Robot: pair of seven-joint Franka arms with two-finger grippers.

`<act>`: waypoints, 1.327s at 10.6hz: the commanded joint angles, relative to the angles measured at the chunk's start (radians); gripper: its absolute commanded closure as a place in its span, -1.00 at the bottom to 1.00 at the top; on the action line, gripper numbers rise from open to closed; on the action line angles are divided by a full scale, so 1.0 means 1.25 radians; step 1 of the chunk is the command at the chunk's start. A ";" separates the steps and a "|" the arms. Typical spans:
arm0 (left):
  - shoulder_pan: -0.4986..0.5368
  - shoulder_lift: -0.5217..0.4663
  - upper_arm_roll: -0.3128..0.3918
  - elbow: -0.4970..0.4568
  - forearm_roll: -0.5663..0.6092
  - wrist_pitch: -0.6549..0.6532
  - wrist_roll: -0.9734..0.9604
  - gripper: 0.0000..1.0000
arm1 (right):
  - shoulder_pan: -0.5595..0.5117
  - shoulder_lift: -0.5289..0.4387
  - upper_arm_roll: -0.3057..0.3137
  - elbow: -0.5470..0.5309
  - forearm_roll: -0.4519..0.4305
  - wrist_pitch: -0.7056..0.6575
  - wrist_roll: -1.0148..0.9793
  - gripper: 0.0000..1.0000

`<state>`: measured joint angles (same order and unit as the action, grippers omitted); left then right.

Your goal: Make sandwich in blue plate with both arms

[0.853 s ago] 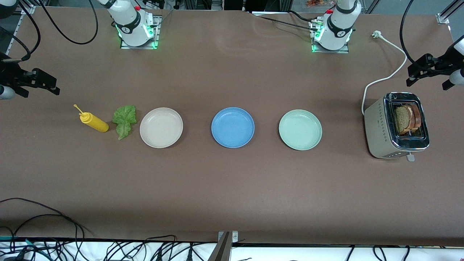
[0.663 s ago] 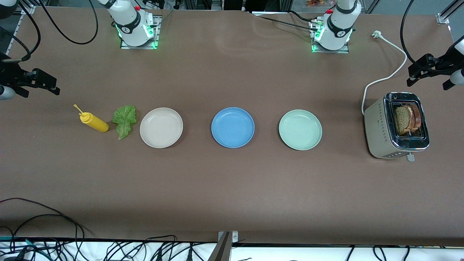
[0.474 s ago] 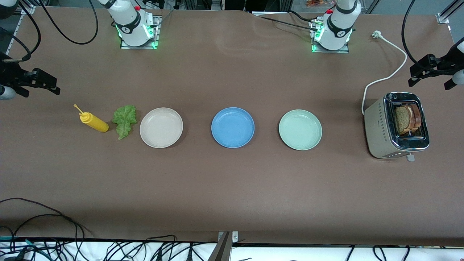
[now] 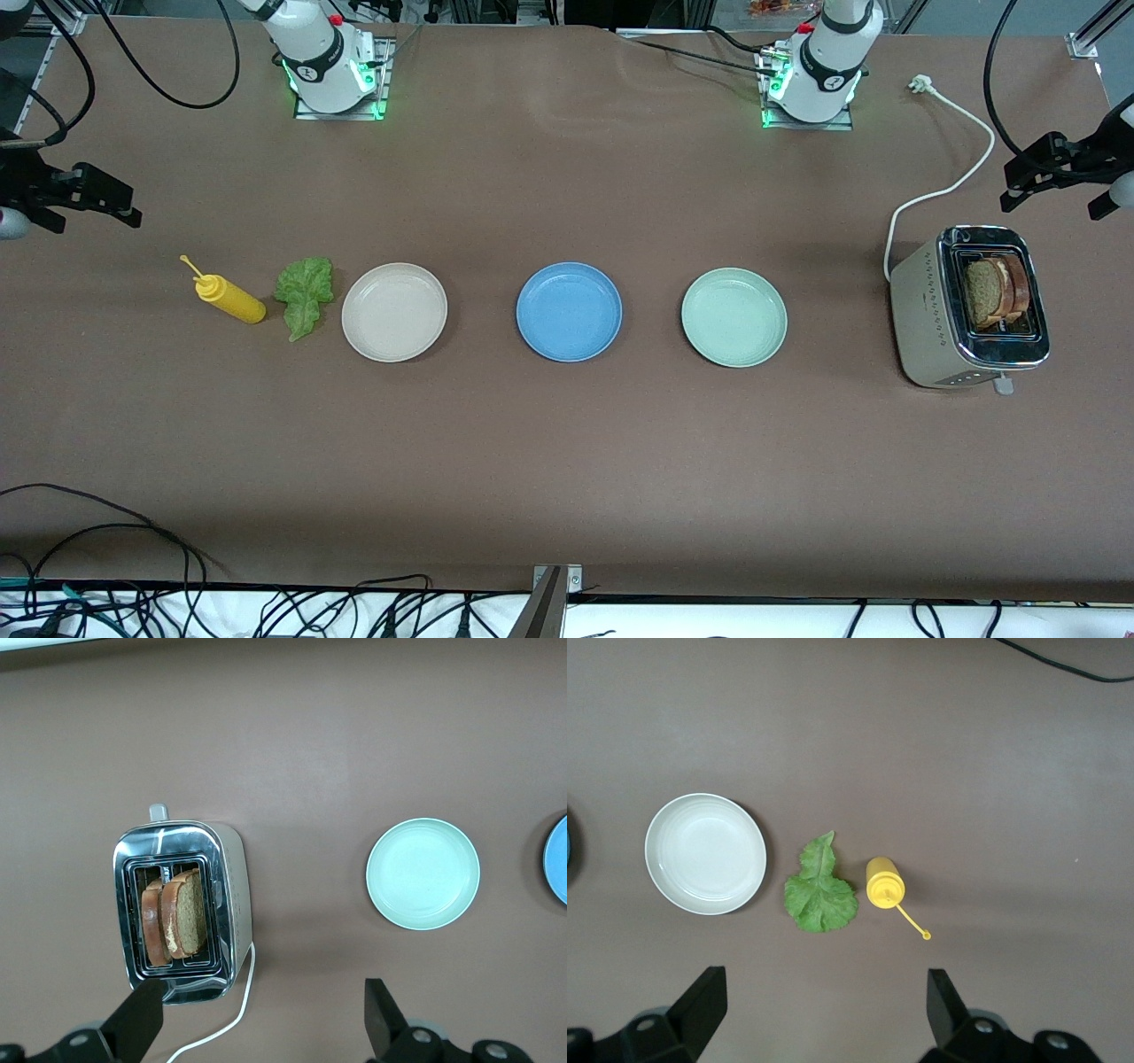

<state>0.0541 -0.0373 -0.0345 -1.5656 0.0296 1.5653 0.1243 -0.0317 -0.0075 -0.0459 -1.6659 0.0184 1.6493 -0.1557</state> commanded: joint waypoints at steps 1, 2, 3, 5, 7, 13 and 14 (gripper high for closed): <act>-0.002 0.005 -0.008 0.019 0.013 -0.009 -0.002 -1.00 | -0.003 0.008 -0.009 0.036 0.009 -0.025 0.002 -1.00; 0.000 0.005 -0.008 0.019 0.013 -0.009 -0.002 -1.00 | -0.002 0.007 -0.009 0.036 0.007 -0.025 0.004 -1.00; 0.000 0.005 -0.008 0.019 0.013 -0.009 -0.002 -1.00 | -0.003 0.008 -0.009 0.036 0.009 -0.025 0.004 -1.00; -0.002 0.003 -0.008 0.019 0.013 -0.009 -0.002 -1.00 | -0.002 0.008 -0.007 0.036 0.007 -0.026 0.006 -1.00; -0.003 0.003 -0.008 0.019 0.012 -0.009 -0.004 -1.00 | -0.003 0.008 -0.009 0.036 0.010 -0.025 0.008 -1.00; -0.004 -0.004 -0.008 0.013 0.007 -0.005 -0.005 -1.00 | 0.000 0.015 -0.006 0.036 0.009 -0.022 0.009 -1.00; -0.003 -0.006 -0.007 0.009 0.007 -0.005 -0.004 -1.00 | 0.001 0.015 -0.006 0.036 0.007 -0.025 0.009 -1.00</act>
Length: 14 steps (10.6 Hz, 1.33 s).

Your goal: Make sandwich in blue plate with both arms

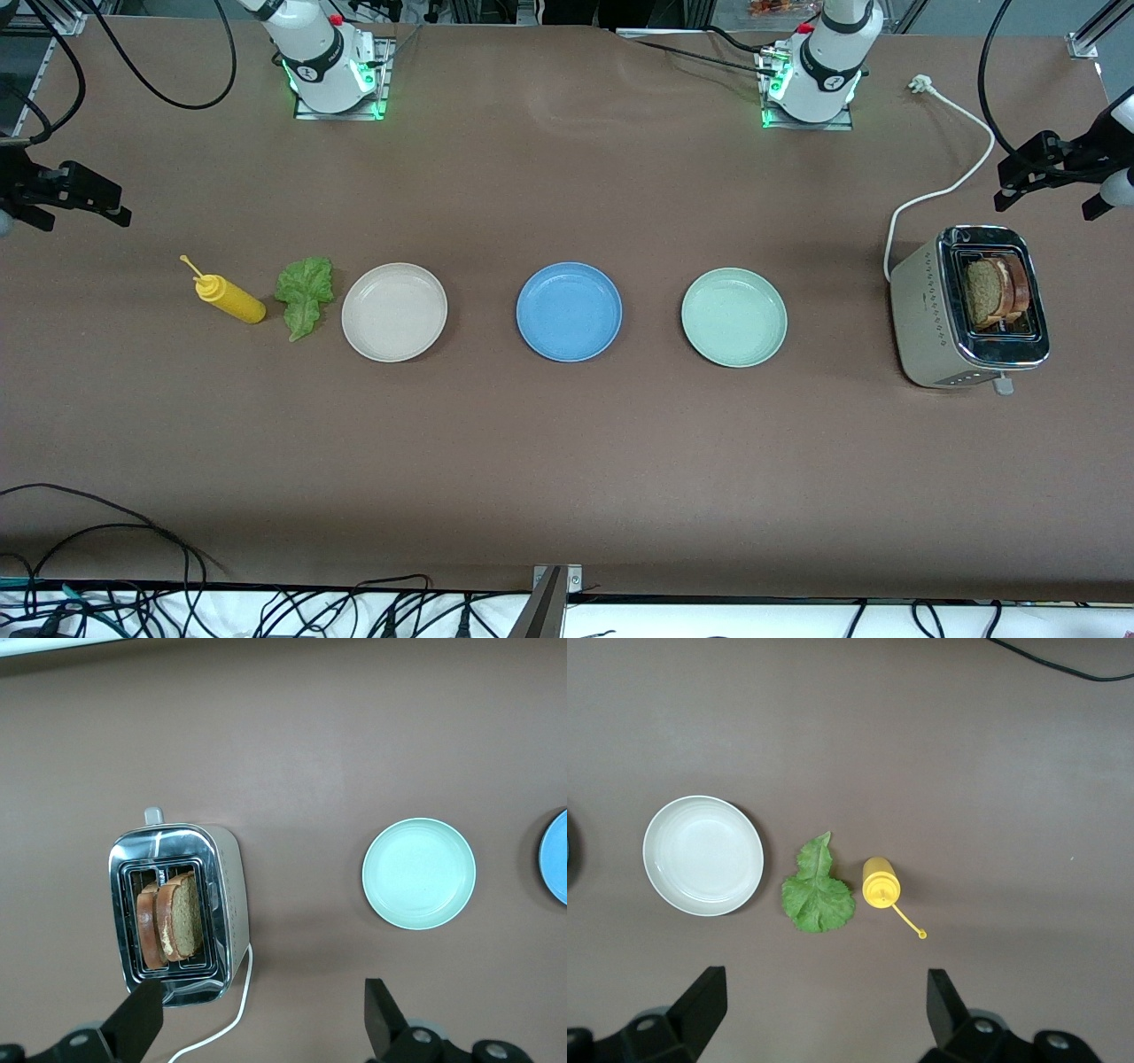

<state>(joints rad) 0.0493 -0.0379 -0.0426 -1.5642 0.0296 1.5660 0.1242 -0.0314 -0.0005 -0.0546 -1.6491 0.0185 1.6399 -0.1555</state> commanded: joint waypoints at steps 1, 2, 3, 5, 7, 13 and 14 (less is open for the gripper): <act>0.002 -0.008 0.001 0.001 0.011 0.001 -0.004 -1.00 | 0.001 0.009 0.001 0.022 0.007 -0.017 0.009 -1.00; 0.008 -0.008 0.005 -0.003 0.014 0.010 -0.004 -1.00 | -0.001 0.009 0.001 0.025 0.007 -0.017 0.008 -1.00; 0.010 -0.008 0.012 -0.015 0.014 0.026 -0.002 -1.00 | 0.001 0.009 0.001 0.025 0.007 -0.017 0.008 -1.00; 0.018 -0.013 0.022 -0.033 0.017 0.031 -0.006 -1.00 | 0.002 0.009 0.001 0.023 0.006 -0.018 0.008 -1.00; 0.029 -0.063 0.022 -0.062 0.019 0.031 -0.006 -1.00 | 0.001 0.013 0.001 0.025 0.007 -0.017 0.008 -1.00; 0.039 -0.064 0.023 -0.112 0.023 0.042 0.004 -1.00 | 0.002 0.015 0.002 0.025 0.009 -0.016 0.008 -1.00; 0.066 -0.062 0.030 -0.114 0.021 0.043 0.006 -1.00 | 0.002 0.015 0.002 0.025 0.010 -0.015 0.009 -1.00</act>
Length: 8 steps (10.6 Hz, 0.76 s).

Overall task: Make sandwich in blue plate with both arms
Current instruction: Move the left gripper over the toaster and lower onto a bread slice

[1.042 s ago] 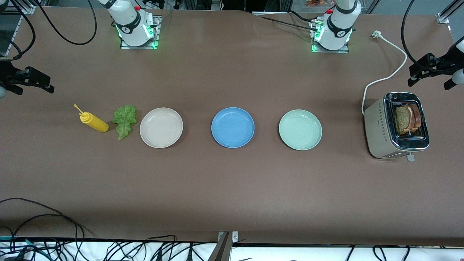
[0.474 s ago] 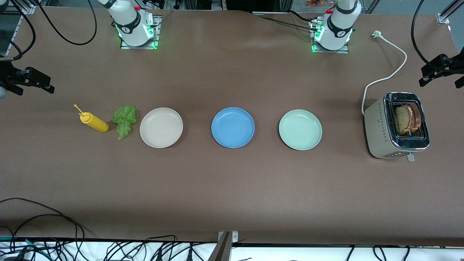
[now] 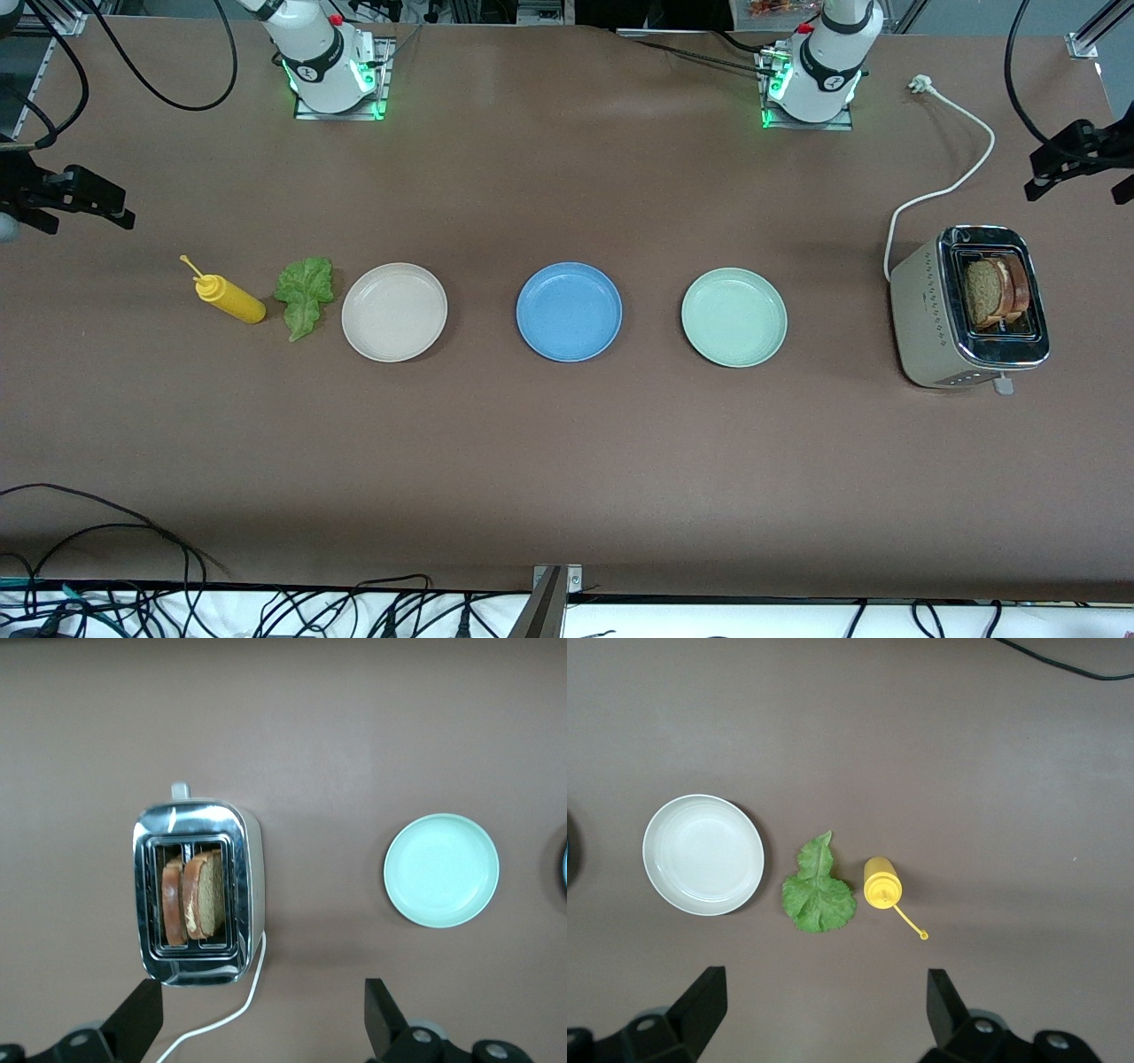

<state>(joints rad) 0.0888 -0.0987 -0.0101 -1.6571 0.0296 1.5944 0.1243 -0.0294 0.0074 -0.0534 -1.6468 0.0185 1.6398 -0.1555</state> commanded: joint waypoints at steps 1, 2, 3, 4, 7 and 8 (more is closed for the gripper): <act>0.037 -0.005 0.004 -0.040 0.019 0.023 0.004 -1.00 | 0.000 0.009 0.001 0.023 0.010 -0.016 0.009 -1.00; 0.042 0.013 0.006 -0.043 0.019 0.039 0.004 -1.00 | 0.000 0.009 0.001 0.023 0.010 -0.016 0.008 -1.00; 0.042 0.022 0.007 -0.056 0.021 0.058 0.004 -1.00 | 0.000 0.009 0.001 0.023 0.010 -0.016 0.009 -1.00; 0.042 0.030 0.009 -0.073 0.021 0.088 0.004 -1.00 | 0.000 0.009 0.001 0.023 0.010 -0.017 0.008 -1.00; 0.043 0.027 0.029 -0.168 0.016 0.171 0.005 -1.00 | -0.001 0.009 0.001 0.023 0.011 -0.017 0.007 -1.00; 0.043 0.025 0.029 -0.192 0.016 0.194 0.006 -1.00 | -0.001 0.009 0.001 0.023 0.011 -0.017 0.009 -1.00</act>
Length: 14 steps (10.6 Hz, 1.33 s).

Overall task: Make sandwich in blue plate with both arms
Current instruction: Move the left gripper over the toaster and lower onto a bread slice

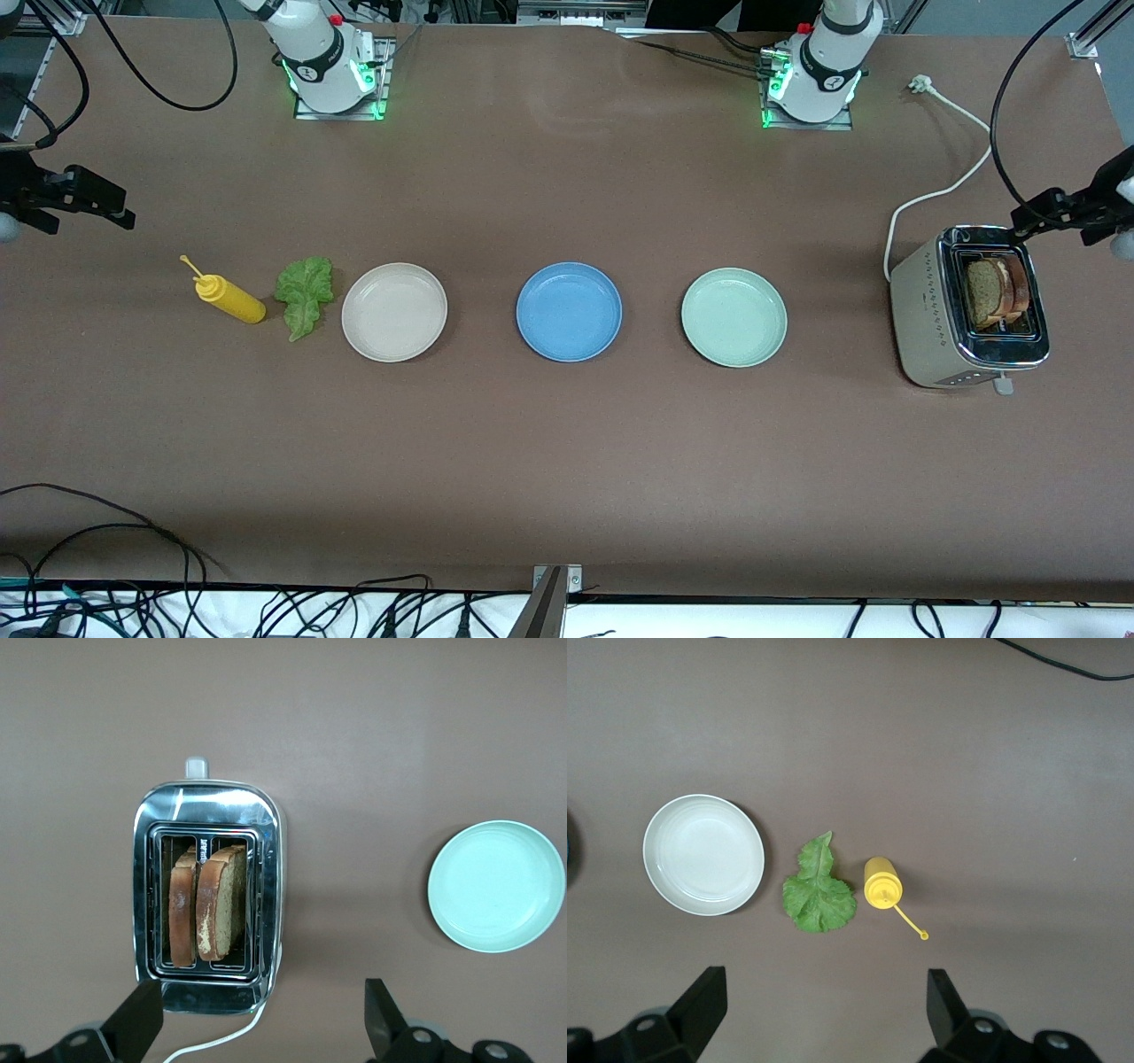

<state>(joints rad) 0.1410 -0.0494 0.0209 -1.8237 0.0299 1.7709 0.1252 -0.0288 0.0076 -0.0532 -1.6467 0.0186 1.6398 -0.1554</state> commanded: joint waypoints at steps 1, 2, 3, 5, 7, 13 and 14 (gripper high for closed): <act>0.001 -0.016 0.004 -0.080 0.014 0.058 0.005 -1.00 | 0.000 0.009 0.001 0.023 0.012 -0.017 0.010 -1.00; 0.001 -0.015 0.004 -0.104 0.014 0.081 0.005 -1.00 | -0.001 0.009 0.001 0.023 0.012 -0.017 0.010 -1.00; 0.001 -0.012 0.005 -0.134 0.013 0.118 0.005 -1.00 | -0.001 0.009 0.001 0.023 0.012 -0.017 0.010 -1.00; 0.001 -0.011 0.019 -0.183 0.014 0.183 0.007 -1.00 | 0.000 0.009 0.001 0.023 0.012 -0.017 0.010 -1.00; 0.003 -0.001 0.020 -0.198 0.013 0.206 0.005 -1.00 | 0.000 0.009 0.001 0.023 0.012 -0.017 0.010 -1.00; 0.017 0.032 0.032 -0.249 0.017 0.317 0.059 -1.00 | -0.001 0.009 0.001 0.023 0.012 -0.016 0.009 -1.00; 0.026 0.036 0.034 -0.254 0.015 0.325 0.070 -1.00 | -0.001 0.009 0.001 0.023 0.012 -0.017 0.008 -1.00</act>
<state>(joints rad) 0.1544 -0.0033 0.0561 -2.1104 0.0299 2.1312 0.1610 -0.0286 0.0077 -0.0532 -1.6467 0.0190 1.6398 -0.1549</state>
